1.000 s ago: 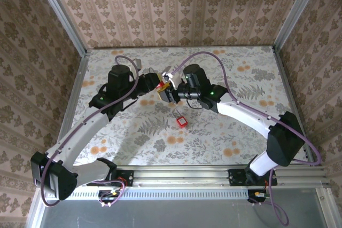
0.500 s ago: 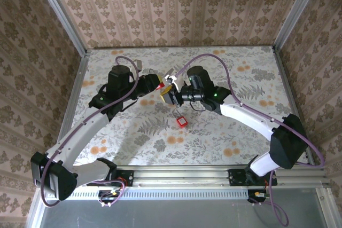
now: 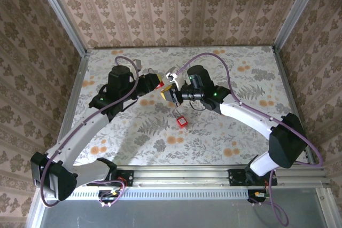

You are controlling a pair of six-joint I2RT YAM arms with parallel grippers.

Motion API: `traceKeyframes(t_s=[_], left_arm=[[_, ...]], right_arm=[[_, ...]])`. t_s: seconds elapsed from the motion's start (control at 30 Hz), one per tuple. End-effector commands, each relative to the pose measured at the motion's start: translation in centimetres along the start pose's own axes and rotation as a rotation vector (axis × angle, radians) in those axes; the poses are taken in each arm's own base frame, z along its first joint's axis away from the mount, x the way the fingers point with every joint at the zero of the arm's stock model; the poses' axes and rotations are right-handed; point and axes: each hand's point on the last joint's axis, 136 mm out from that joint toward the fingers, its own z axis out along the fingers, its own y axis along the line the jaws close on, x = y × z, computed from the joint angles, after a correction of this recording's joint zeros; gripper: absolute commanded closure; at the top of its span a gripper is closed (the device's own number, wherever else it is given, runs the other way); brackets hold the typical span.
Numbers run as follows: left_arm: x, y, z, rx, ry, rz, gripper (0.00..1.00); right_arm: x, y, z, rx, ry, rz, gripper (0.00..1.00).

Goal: Unlock with the key

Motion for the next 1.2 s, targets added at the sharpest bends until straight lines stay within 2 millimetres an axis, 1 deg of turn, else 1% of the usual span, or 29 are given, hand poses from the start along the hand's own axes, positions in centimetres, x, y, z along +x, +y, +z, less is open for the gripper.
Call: traceKeyframes(t_s=[0.0,0.3,0.4,0.57,0.63,0.73,0.8,0.9,1.0,1.1,1.17], left_arm=[[1.6,-1.2,-0.1,0.058,0.042,0.009,1.00],[4.3,-1.2,0.8,0.103,0.083,-0.005,1.00],[4.5,-1.1,0.5,0.119,0.073,0.002,1.00],[4.3,-2.2,0.1,0.169,0.067,0.037,1.00],[4.3,-2.4,0.1,0.185,0.069,0.039,1.00],[3.9,-2.8,-0.1,0.218,0.053,0.044,1.00],[3.4,-3.4,-0.5,0.254,0.032,0.064,1.00],[2.2,-4.4,-1.6,0.311,-0.011,0.106,1.00],[0.8,-4.9,-2.7,0.364,-0.064,0.138,1.00],[-0.4,-5.9,-3.8,0.428,-0.103,0.172,1.00],[-0.7,-6.1,-3.8,0.427,-0.104,0.185,1.00]], right_arm=[[-3.6,0.5,-0.3,-0.045,-0.109,-0.016,1.00],[-6.8,-0.9,-1.2,-0.079,-0.213,0.051,1.00],[-7.1,-1.4,-1.6,-0.087,-0.233,0.078,1.00],[-7.3,-2.2,-2.3,-0.108,-0.274,0.128,1.00],[-7.5,-2.0,-2.5,-0.128,-0.283,0.136,1.00],[-7.7,-1.5,-2.6,-0.168,-0.290,0.148,1.00],[-7.8,-1.5,-2.9,-0.203,-0.301,0.170,1.00],[-8.2,-1.9,-3.4,-0.245,-0.320,0.216,1.00],[-8.6,-2.7,-3.9,-0.287,-0.340,0.280,1.00],[-9.3,-3.3,-4.4,-0.337,-0.359,0.322,1.00],[-9.8,-3.0,-4.5,-0.362,-0.355,0.327,1.00]])
